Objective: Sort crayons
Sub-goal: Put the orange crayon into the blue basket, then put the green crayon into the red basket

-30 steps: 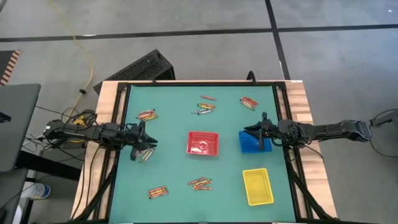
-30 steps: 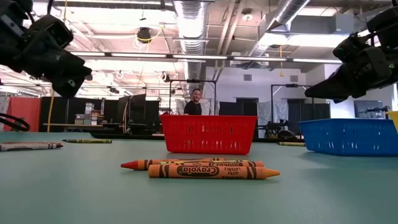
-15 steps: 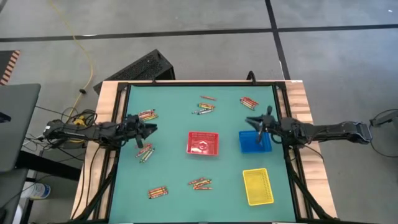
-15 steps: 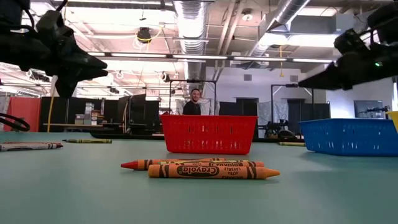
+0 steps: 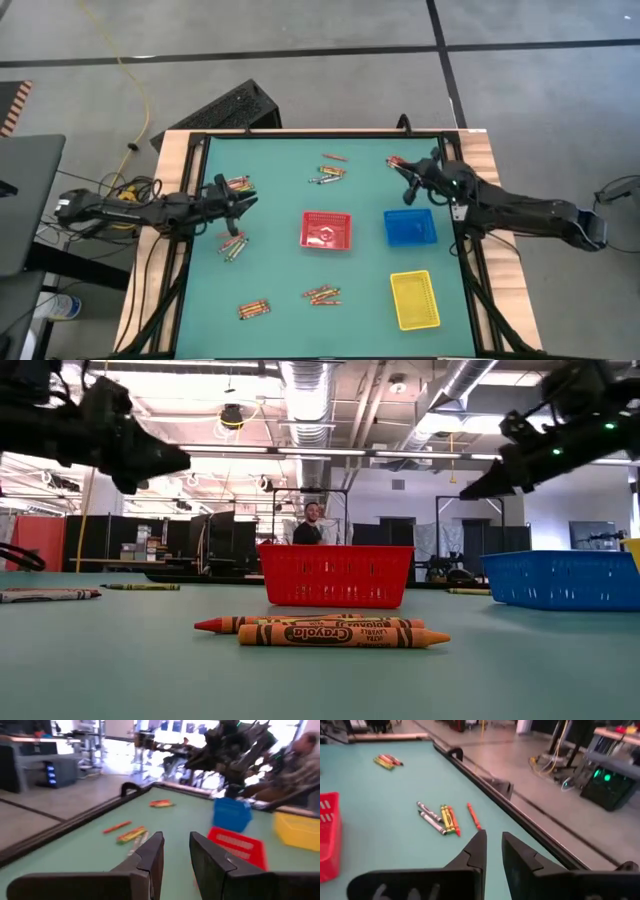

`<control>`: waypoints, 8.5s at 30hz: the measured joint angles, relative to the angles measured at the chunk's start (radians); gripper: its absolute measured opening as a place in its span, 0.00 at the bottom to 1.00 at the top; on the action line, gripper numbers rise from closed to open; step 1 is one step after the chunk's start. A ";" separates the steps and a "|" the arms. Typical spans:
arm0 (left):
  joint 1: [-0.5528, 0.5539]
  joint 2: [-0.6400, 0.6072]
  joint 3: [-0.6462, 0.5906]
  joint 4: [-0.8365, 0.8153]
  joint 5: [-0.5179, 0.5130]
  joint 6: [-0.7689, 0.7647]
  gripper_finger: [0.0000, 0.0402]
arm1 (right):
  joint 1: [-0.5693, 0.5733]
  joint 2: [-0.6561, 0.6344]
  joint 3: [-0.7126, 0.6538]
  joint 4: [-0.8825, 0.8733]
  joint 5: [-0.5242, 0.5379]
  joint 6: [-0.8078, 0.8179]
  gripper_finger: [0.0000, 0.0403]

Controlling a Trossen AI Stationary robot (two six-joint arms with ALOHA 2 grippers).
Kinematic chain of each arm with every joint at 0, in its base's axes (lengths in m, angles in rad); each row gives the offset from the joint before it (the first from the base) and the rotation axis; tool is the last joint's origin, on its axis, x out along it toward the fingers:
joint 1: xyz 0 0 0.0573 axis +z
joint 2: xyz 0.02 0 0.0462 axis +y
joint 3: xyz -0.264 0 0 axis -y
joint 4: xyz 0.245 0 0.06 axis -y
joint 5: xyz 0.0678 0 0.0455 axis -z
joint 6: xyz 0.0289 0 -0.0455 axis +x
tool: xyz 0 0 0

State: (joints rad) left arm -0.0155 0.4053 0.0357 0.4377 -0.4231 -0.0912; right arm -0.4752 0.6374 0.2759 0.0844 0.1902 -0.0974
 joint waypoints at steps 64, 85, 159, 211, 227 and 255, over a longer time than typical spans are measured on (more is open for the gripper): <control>0.550 0.236 0.047 -0.029 0.505 0.067 0.21 | -0.491 1.105 0.683 -0.829 -0.016 -0.543 0.15; 0.548 0.236 0.047 -0.069 0.577 -0.094 0.21 | -0.428 1.044 0.841 -1.004 -0.006 -0.440 0.00; 0.548 0.244 0.149 -0.295 0.503 -0.031 0.21 | 0.780 0.628 0.653 -1.253 0.125 0.614 0.17; 0.549 0.892 0.524 -0.729 0.225 0.170 0.21 | 0.794 0.611 0.651 -0.572 0.175 0.191 0.17; 0.557 0.892 0.479 -0.722 0.184 0.158 0.21 | 0.780 0.612 0.651 -0.577 0.173 0.151 0.17; 0.562 0.892 0.445 -0.670 0.280 0.211 0.03 | 0.780 0.612 0.651 -0.577 0.171 0.149 0.17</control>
State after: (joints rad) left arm 0.5461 1.2972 0.4810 -0.2322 -0.1432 0.1197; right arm 0.3050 1.2491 0.9272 -0.4923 0.3611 0.0521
